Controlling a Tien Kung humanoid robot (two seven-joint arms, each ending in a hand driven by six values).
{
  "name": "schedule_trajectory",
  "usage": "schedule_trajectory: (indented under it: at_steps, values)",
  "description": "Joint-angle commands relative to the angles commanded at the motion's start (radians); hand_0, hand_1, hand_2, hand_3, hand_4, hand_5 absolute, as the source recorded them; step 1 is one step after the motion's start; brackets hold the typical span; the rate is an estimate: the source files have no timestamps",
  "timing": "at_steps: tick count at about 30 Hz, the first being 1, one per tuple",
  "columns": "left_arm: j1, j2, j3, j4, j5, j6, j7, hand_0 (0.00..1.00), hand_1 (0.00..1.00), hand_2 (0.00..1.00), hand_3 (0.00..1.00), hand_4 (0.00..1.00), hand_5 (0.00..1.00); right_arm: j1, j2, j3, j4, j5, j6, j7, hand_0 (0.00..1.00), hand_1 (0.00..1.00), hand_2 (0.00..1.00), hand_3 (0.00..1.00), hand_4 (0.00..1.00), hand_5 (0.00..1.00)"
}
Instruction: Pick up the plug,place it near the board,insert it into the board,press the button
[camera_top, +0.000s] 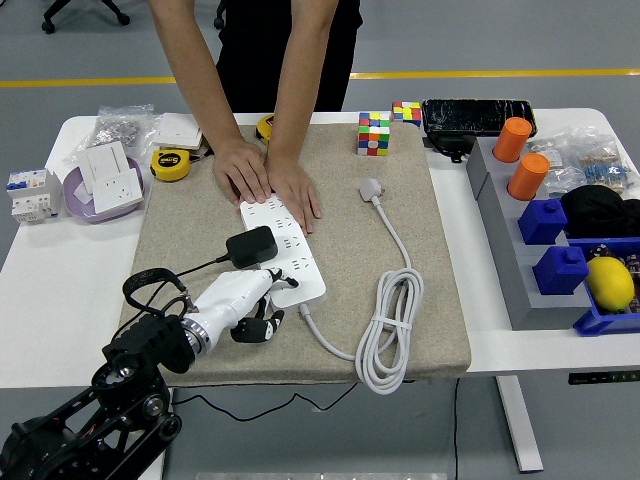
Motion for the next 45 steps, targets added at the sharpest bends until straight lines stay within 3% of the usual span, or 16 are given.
schedule_trajectory:
  at_steps: [3,4,5,7,10,11,14,16,17,22,23,33,45]
  values:
    - [0.015,-0.001,-0.041,-0.071,-0.075,0.016,-0.035,0.167,0.019,0.151,0.766,0.533,0.002,-0.001,0.000,0.001,0.000,-0.003,0.000,-0.001,0.873,0.744,0.735,0.765,0.998,0.839]
    - [0.020,-0.002,-0.055,-0.092,-0.095,0.023,-0.047,0.180,0.035,0.159,0.692,0.495,0.002,-0.002,0.001,0.000,0.000,-0.002,0.000,-0.001,0.872,0.744,0.735,0.765,0.998,0.839]
    - [0.024,-0.002,-0.063,-0.107,-0.112,0.027,-0.054,0.180,0.035,0.159,0.692,0.495,0.002,-0.002,0.001,0.000,0.000,-0.002,0.000,-0.001,0.872,0.744,0.735,0.765,0.998,0.839]
    - [0.036,-0.005,-0.089,-0.136,-0.170,0.069,-0.097,0.180,0.035,0.159,0.692,0.495,0.002,-0.002,0.001,-0.001,0.000,-0.002,0.000,-0.001,0.872,0.744,0.735,0.765,0.998,0.839]
    - [0.049,-0.020,-0.139,-0.126,-0.299,0.178,-0.189,0.180,0.035,0.159,0.692,0.495,0.002,0.000,0.003,-0.003,0.000,-0.004,0.001,-0.002,0.872,0.744,0.735,0.765,0.998,0.839]
    - [0.060,-0.025,-0.171,-0.121,-0.342,0.220,-0.212,0.598,0.741,0.691,0.840,0.998,0.510,0.001,0.003,-0.011,0.000,0.005,0.000,0.000,0.873,0.744,0.735,0.765,0.998,0.839]
    - [0.076,-0.036,-0.245,-0.102,-0.459,0.282,-0.250,0.598,0.741,0.691,0.840,0.998,0.510,0.002,0.004,-0.011,0.000,0.000,-0.002,-0.002,0.873,0.744,0.735,0.765,0.998,0.839]
    - [0.083,-0.042,-0.290,-0.073,-0.544,0.308,-0.303,0.598,0.741,0.691,0.840,0.998,0.510,0.000,0.004,-0.008,0.000,-0.005,-0.002,-0.004,0.873,0.744,0.735,0.765,0.998,0.839]
    - [0.086,-0.044,-0.304,-0.064,-0.583,0.312,-0.325,0.916,0.998,0.979,0.953,0.998,0.825,0.000,0.004,-0.008,0.000,-0.005,-0.002,-0.004,0.873,0.744,0.735,0.765,0.998,0.839]
    - [0.113,-0.068,-0.365,-0.025,-0.797,0.282,-0.429,0.916,0.998,0.979,0.953,0.998,0.825,-0.005,0.007,-0.006,0.000,-0.009,-0.001,-0.005,0.873,0.744,0.735,0.765,0.998,0.839]
    - [0.118,-0.072,-0.375,-0.018,-0.836,0.273,-0.437,0.994,0.998,0.998,0.998,0.998,0.975,-0.005,0.008,-0.007,0.000,-0.008,-0.001,-0.005,0.873,0.744,0.735,0.765,0.998,0.840]
    - [0.131,-0.085,-0.440,0.039,-1.227,0.229,-0.449,0.998,0.998,0.994,0.998,0.998,0.998,-0.005,0.010,-0.009,0.000,-0.005,-0.001,-0.004,0.875,0.744,0.735,0.765,0.998,0.840]
    - [0.122,-0.092,-0.449,0.047,-1.235,0.231,-0.444,0.998,0.998,0.984,0.998,0.998,0.998,-0.010,0.010,0.004,0.000,-0.014,0.001,-0.005,0.873,0.745,0.735,0.765,0.998,0.840]
